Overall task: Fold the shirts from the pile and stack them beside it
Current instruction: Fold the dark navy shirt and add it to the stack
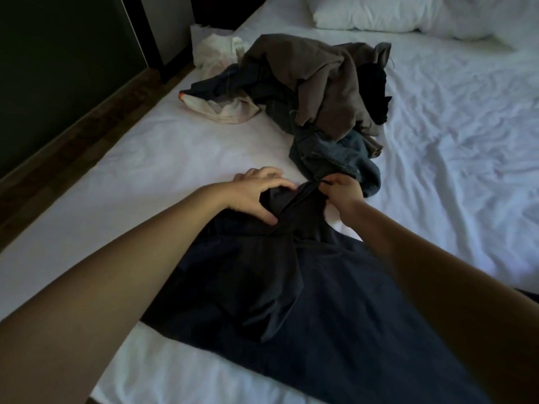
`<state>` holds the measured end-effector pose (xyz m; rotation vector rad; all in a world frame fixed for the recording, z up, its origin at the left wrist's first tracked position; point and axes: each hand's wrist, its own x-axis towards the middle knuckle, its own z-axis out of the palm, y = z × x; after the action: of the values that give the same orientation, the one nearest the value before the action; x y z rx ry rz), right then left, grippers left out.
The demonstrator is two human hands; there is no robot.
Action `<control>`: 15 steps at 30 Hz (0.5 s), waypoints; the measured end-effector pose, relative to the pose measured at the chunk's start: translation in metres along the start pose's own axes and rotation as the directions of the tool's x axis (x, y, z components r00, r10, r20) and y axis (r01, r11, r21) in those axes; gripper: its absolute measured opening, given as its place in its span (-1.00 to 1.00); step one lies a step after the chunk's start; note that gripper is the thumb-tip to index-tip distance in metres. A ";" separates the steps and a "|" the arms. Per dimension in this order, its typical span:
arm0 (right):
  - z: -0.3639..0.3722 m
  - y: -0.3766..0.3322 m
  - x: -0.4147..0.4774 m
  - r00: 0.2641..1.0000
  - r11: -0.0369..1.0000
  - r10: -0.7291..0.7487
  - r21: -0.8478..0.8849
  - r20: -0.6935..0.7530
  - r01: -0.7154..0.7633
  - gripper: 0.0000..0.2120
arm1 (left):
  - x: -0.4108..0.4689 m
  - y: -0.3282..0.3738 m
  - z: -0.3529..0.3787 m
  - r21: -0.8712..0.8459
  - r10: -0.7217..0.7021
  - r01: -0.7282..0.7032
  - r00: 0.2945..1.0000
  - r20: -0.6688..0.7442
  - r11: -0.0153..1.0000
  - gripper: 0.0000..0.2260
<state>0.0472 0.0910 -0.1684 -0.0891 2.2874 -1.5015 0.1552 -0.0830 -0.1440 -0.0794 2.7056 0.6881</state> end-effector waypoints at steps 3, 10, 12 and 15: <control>0.004 0.004 -0.002 0.996 0.998 -0.058 -0.040 -0.066 0.056 -0.89 | 0.013 0.003 0.012 -0.445 -0.123 -0.057 0.923 -0.365 0.894 -0.82; -0.002 0.008 -0.023 0.971 0.969 -0.233 -0.091 -0.054 0.228 -0.82 | 0.025 0.023 -0.005 -0.526 -0.532 0.191 0.559 -0.636 0.829 -0.70; -0.010 0.015 -0.041 0.921 0.904 -0.386 -0.217 -0.046 0.368 -0.80 | 0.007 0.022 -0.009 -0.540 -0.464 0.065 0.604 -0.648 0.839 -0.78; -0.024 0.029 -0.076 0.638 0.543 -0.729 -0.357 0.248 0.760 -0.65 | -0.035 0.019 -0.003 -0.424 -0.252 -0.042 0.750 -0.612 0.905 -0.87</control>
<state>0.1131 0.1443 -0.1633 -1.4034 2.6153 -1.2016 0.1847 -0.0686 -0.1213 -0.7108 3.0936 1.4182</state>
